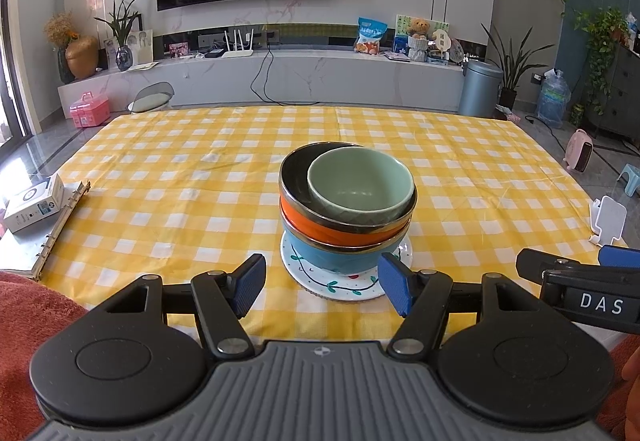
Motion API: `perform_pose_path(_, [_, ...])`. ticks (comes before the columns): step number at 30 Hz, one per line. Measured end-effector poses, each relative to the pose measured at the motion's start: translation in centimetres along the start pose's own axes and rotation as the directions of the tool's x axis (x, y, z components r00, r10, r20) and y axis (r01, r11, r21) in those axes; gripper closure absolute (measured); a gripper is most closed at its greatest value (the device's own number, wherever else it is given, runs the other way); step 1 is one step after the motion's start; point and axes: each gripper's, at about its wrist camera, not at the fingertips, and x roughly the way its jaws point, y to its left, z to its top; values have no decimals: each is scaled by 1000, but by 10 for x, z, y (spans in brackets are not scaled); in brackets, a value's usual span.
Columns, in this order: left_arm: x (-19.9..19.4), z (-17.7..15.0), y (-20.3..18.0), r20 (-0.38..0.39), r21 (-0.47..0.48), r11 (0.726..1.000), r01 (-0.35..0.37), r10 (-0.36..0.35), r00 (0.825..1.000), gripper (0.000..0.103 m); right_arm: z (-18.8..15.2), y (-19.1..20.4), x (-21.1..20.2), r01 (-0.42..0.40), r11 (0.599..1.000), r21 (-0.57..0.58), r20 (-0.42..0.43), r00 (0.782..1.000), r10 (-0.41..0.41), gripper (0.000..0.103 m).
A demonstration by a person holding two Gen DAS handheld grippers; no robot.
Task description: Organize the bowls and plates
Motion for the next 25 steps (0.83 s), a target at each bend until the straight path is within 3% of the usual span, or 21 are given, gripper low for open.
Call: perform_pose_path(25, [-6,5,1,15,1,1000,-1,1,1000,27,-2,2,2,-6,1000,3,-12,1000,6,6])
